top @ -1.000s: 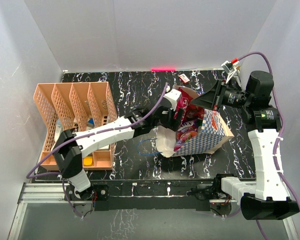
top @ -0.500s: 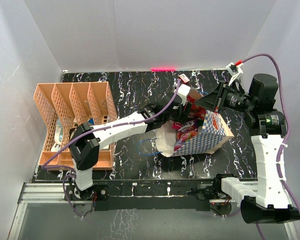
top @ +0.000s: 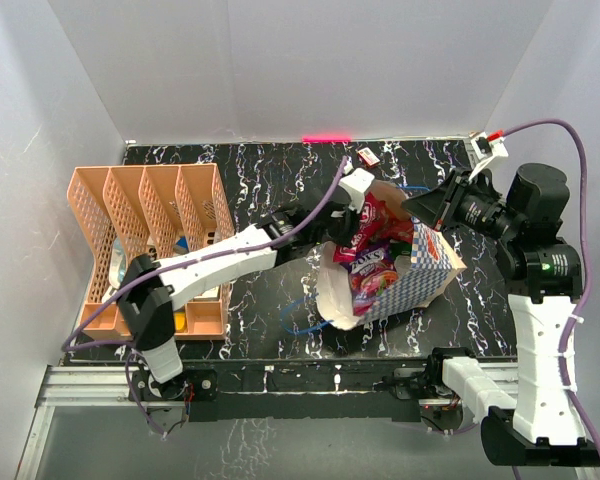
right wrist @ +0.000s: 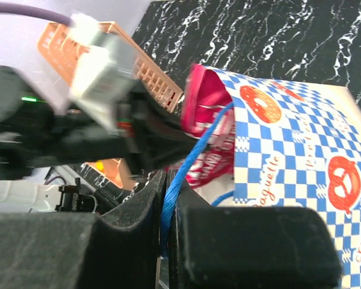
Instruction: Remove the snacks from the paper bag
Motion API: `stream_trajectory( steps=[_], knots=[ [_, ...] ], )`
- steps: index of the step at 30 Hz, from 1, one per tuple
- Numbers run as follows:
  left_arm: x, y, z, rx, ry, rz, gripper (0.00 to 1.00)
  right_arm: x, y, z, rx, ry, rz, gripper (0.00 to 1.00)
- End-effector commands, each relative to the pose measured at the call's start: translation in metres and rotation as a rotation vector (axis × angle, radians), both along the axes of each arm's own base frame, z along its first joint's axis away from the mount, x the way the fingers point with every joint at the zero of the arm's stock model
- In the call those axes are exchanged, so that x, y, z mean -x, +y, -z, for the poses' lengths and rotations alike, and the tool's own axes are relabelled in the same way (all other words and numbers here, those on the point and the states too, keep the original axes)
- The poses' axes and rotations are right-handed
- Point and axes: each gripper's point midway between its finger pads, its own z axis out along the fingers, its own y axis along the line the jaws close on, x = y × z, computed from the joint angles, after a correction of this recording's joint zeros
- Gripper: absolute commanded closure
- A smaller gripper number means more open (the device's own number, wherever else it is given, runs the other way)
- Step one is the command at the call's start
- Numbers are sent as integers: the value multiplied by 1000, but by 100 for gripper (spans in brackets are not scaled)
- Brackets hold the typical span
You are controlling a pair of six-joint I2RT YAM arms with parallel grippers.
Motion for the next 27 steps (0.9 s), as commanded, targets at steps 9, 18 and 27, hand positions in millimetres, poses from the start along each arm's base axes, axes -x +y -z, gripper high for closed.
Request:
stream_trajectory(
  steps=[9, 18, 27],
  knots=[
    [91, 51, -178, 262, -62, 263, 100, -8, -25, -1, 100, -104, 153, 92],
    [77, 118, -247, 286, -274, 51, 100, -32, -99, -16, 286, -164, 550, 92],
    [47, 153, -255, 235, -374, -173, 100, -72, -130, -38, 634, -310, 552, 92]
  ],
)
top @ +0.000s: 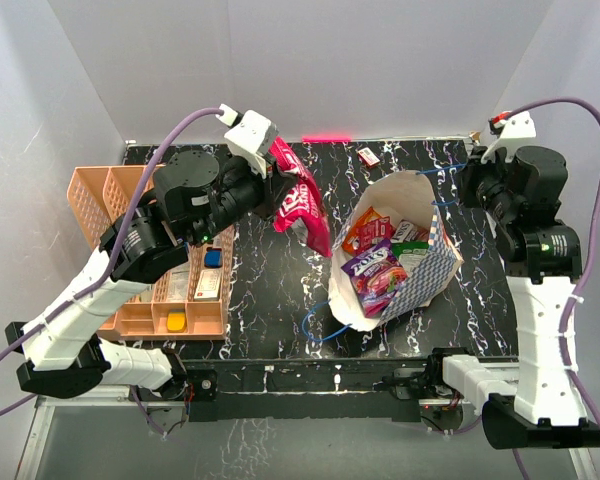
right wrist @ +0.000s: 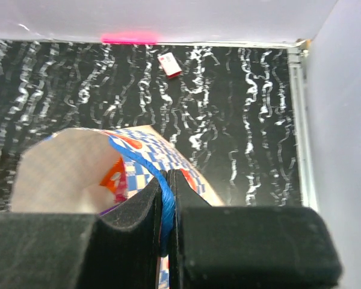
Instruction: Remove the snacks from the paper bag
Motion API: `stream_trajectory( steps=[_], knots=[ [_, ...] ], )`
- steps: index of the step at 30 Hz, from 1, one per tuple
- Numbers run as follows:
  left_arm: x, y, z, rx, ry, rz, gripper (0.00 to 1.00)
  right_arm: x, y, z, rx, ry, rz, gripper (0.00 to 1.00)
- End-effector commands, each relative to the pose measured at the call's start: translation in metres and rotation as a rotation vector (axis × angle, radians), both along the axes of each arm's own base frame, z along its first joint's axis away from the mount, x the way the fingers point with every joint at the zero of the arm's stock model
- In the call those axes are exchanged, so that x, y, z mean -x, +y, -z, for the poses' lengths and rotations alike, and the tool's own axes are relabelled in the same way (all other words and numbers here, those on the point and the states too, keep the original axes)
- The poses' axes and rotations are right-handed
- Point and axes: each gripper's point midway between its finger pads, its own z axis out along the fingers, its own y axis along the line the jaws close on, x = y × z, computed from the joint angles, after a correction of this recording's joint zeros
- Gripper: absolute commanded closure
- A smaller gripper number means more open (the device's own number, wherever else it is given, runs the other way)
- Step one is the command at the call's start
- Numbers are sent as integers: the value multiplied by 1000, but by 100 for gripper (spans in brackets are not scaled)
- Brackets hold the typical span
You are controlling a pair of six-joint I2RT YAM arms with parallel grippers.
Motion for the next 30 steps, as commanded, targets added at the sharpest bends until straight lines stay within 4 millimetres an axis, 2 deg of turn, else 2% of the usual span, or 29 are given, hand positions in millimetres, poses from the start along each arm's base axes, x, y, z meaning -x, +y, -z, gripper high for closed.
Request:
stream_trajectory(
  steps=[1, 8, 13, 20, 23, 30],
  knots=[
    [-14, 26, -23, 26, -82, -139, 100, -16, -29, -43, 278, -173, 43, 92],
    [-10, 35, -8, 33, -47, -153, 100, -44, -51, -78, 619, -269, 38, 92],
    [-6, 41, 3, 33, -13, -165, 100, -76, -79, -86, 712, -227, 60, 92],
    [0, 43, 5, 48, 8, -154, 100, -92, -101, -123, 857, -248, 107, 92],
    [0, 41, 11, 40, 22, -149, 100, -96, -97, -144, 904, -295, 101, 92],
    [0, 36, 17, 46, 35, -141, 100, -109, -66, -155, 1028, -332, 26, 92]
  ],
)
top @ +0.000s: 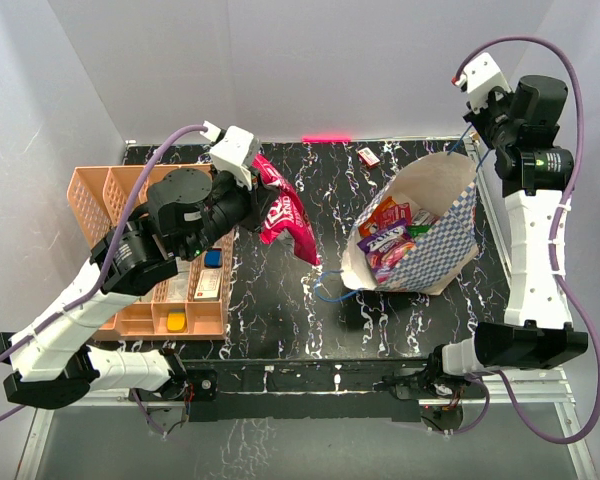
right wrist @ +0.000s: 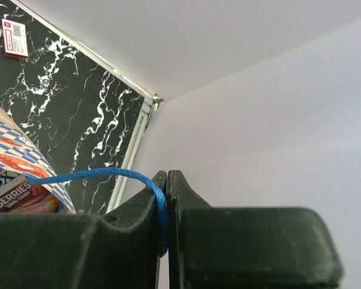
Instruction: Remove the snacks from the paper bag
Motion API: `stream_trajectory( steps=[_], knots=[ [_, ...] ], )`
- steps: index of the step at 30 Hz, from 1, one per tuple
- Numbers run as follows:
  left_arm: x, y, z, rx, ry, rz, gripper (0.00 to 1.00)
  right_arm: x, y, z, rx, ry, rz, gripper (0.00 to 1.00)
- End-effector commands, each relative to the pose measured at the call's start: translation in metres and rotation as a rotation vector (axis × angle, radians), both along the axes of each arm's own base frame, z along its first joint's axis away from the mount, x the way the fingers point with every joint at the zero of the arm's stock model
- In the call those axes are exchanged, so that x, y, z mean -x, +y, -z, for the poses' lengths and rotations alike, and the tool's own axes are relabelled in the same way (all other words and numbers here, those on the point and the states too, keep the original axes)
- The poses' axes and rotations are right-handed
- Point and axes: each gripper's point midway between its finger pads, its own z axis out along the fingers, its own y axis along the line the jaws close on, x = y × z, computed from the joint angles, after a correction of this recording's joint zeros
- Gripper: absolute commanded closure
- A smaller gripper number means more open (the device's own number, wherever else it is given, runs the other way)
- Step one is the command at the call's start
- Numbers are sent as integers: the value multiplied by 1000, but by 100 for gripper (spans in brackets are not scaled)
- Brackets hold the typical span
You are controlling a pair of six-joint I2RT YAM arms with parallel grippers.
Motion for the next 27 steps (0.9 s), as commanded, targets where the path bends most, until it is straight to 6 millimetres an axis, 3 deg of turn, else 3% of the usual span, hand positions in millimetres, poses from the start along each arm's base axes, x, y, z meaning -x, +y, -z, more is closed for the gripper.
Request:
stream_trajectory(
  steps=[1, 3, 6, 11, 16, 19, 23, 27],
  knots=[
    [3, 3, -16, 80, -27, -2, 100, 10, 14, -111, 187, -332, -24, 92],
    [4, 2, -13, 82, -20, 0, 100, 13, 34, -109, 231, -326, -94, 92],
    [4, 3, -8, 85, -21, -1, 100, 28, 54, -87, 231, -275, -179, 92],
    [0, 1, 8, 83, -24, -14, 100, 65, 81, -13, 90, -143, -323, 92],
    [-3, -1, 25, 67, -7, -27, 100, 93, 110, 26, -111, -72, -432, 92],
    [-4, -5, 38, 34, 23, -25, 100, 102, 120, 29, -213, -81, -456, 92],
    [9, -24, 60, -25, 104, 94, 100, 111, 136, 25, -276, -105, -533, 93],
    [51, -46, 77, -42, 189, 359, 100, 116, 139, 18, -286, -115, -555, 92]
  ],
)
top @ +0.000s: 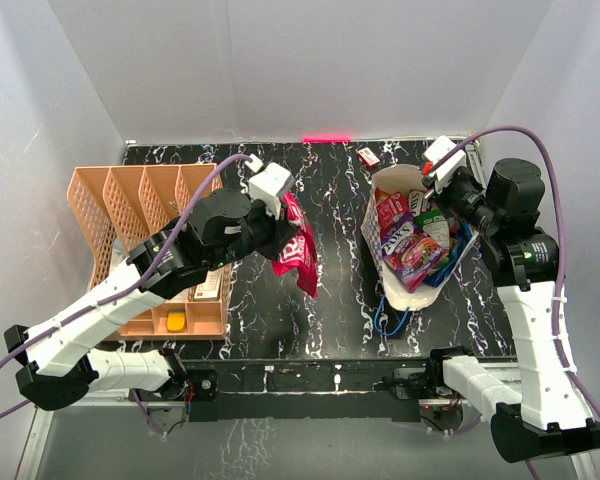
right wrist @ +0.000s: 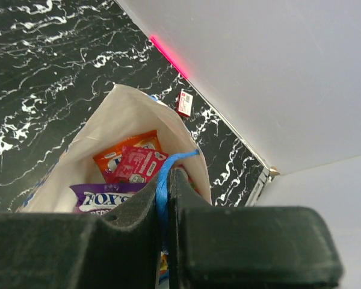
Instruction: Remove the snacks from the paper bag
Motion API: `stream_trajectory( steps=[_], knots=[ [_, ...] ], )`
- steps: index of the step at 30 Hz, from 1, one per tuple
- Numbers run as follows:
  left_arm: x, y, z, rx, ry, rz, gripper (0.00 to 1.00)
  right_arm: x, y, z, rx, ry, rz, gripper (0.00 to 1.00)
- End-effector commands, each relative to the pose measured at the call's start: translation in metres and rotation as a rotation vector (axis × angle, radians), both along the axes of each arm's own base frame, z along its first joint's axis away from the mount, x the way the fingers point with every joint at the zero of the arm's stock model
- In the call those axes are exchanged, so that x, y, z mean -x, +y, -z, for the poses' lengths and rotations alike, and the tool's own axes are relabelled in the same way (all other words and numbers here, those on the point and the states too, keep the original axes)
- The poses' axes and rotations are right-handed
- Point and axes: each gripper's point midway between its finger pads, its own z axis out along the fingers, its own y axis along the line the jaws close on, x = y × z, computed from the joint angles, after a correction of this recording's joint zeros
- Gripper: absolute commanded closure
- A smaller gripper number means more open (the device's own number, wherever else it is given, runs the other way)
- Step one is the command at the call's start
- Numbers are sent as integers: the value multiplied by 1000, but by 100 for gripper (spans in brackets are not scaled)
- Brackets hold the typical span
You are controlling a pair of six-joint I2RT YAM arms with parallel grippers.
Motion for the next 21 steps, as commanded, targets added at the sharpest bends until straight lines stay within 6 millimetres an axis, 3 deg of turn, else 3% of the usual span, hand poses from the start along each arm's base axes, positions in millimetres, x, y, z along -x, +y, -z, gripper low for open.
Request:
stream_trajectory(
  steps=[1, 4, 7, 14, 18, 21],
  knots=[
    [58, -26, -5, 74, 82, 351, 100, 9, 14, -39, -76, -109, -61, 92],
    [102, -34, -1, 97, 131, 609, 100, 12, 11, -42, -59, -118, -56, 92],
    [106, -35, 33, 21, 160, 662, 100, 17, 11, -43, -54, -133, -59, 92],
    [28, -14, 160, -412, 229, 412, 100, 27, 9, -44, -42, -153, -56, 92],
    [-16, 3, 200, -512, 228, 231, 100, 34, 8, -47, -37, -172, -60, 92],
    [-37, 19, 211, -552, 239, 125, 100, 37, 8, -45, -33, -175, -64, 92]
  ],
)
